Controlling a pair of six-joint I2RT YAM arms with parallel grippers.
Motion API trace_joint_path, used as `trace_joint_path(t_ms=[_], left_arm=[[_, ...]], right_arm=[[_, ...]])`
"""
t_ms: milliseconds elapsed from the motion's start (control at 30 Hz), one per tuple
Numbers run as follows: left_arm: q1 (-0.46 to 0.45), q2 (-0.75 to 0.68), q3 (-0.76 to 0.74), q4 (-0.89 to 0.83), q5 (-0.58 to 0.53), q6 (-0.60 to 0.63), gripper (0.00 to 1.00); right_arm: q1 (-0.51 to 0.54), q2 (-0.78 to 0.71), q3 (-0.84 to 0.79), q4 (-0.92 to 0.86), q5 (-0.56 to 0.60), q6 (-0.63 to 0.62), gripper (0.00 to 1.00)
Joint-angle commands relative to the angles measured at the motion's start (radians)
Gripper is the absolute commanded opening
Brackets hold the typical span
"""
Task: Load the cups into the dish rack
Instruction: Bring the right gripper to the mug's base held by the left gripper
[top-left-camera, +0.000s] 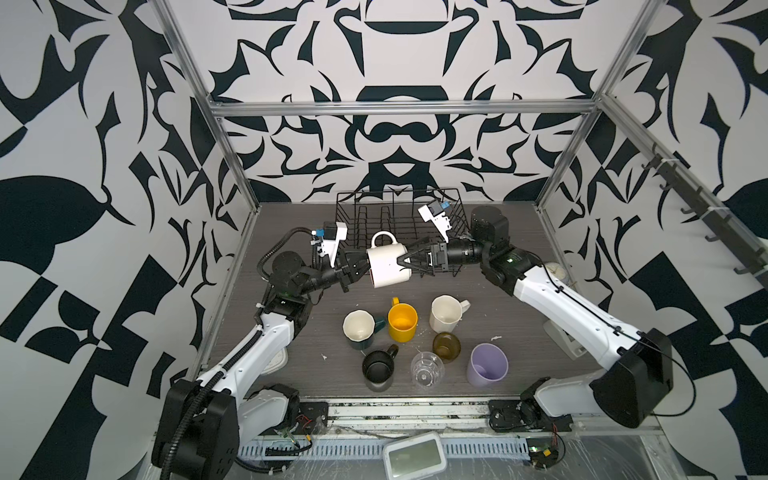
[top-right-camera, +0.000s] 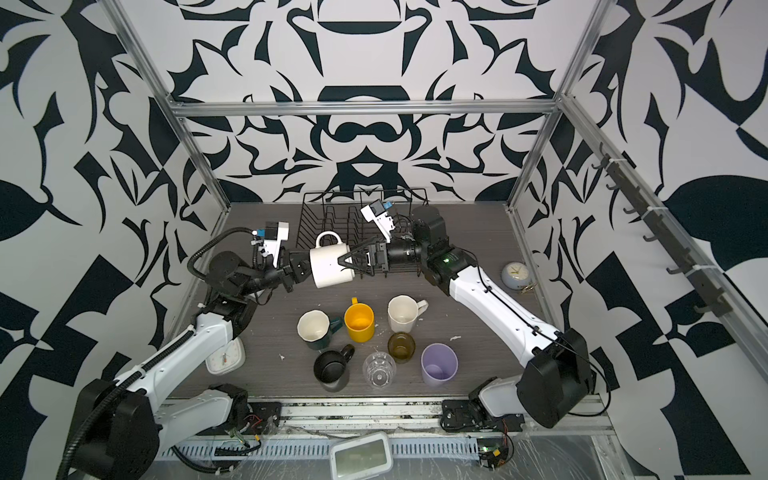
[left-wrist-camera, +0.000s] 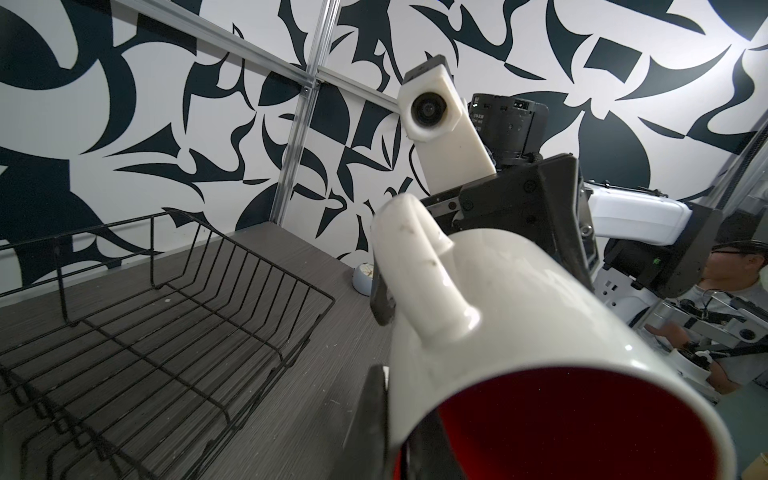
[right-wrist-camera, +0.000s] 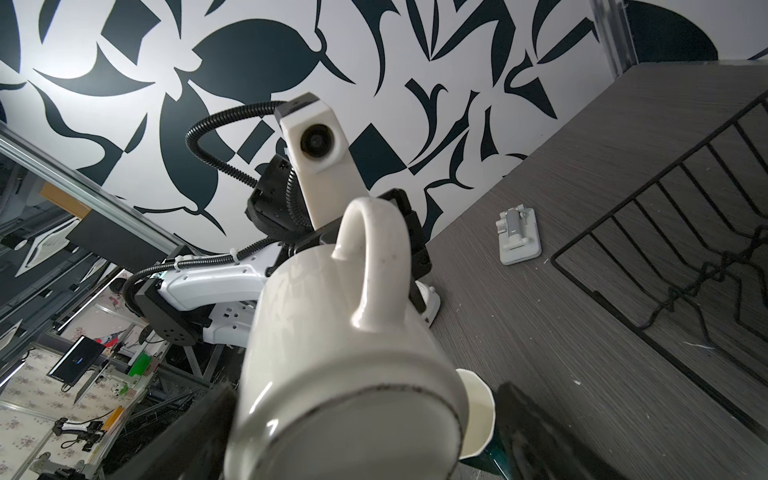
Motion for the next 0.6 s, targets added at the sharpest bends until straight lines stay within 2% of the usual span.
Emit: trace_joint_path(t_ms=[0, 567], left_arm=[[0.001, 0.000, 0.036, 0.122, 0.008, -0.042, 0.00], [0.002, 0.028, 0.062, 0.156, 0.036, -0.116, 0.00]], right_arm=[[0.014, 0.000, 0.041, 0.041, 0.015, -0.001, 0.99], [0.058, 0.011, 0.054, 0.014, 0.036, -0.029, 0.99]])
